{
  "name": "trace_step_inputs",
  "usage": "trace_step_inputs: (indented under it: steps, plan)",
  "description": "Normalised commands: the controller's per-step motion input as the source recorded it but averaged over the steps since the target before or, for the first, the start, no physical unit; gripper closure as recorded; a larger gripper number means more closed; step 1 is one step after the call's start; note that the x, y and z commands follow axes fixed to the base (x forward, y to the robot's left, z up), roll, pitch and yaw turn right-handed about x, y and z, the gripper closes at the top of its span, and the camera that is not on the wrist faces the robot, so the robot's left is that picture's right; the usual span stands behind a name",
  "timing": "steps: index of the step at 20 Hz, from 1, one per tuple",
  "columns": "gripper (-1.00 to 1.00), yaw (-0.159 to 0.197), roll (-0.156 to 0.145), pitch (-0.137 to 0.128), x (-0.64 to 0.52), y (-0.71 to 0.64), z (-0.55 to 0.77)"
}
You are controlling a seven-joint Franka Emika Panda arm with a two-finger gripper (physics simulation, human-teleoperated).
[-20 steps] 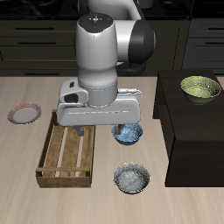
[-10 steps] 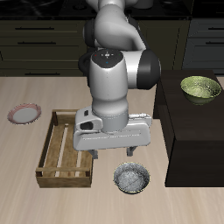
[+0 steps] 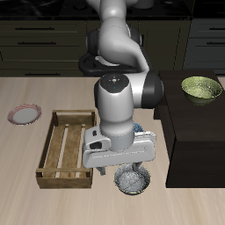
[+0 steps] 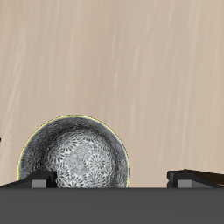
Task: Place the black bowl on the plate
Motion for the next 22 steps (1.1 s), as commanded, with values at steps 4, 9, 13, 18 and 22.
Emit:
trace_step_inputs:
  steps: [4, 9, 13, 18, 22]
  plan:
    - [-1.00, 0.029, -0.035, 0.015, 0.19, -0.08, -0.03]
    - [-1.00, 0.036, -0.010, 0.016, 0.13, 0.04, -0.09]
    - [-1.00, 0.012, 0.007, 0.030, 0.02, 0.07, -0.22]
    - [-1.00, 0.037, 0.004, 0.038, 0.11, 0.08, -0.34]
    - [-1.00, 0.004, -0.007, 0.045, 0.00, -0.03, -0.33]
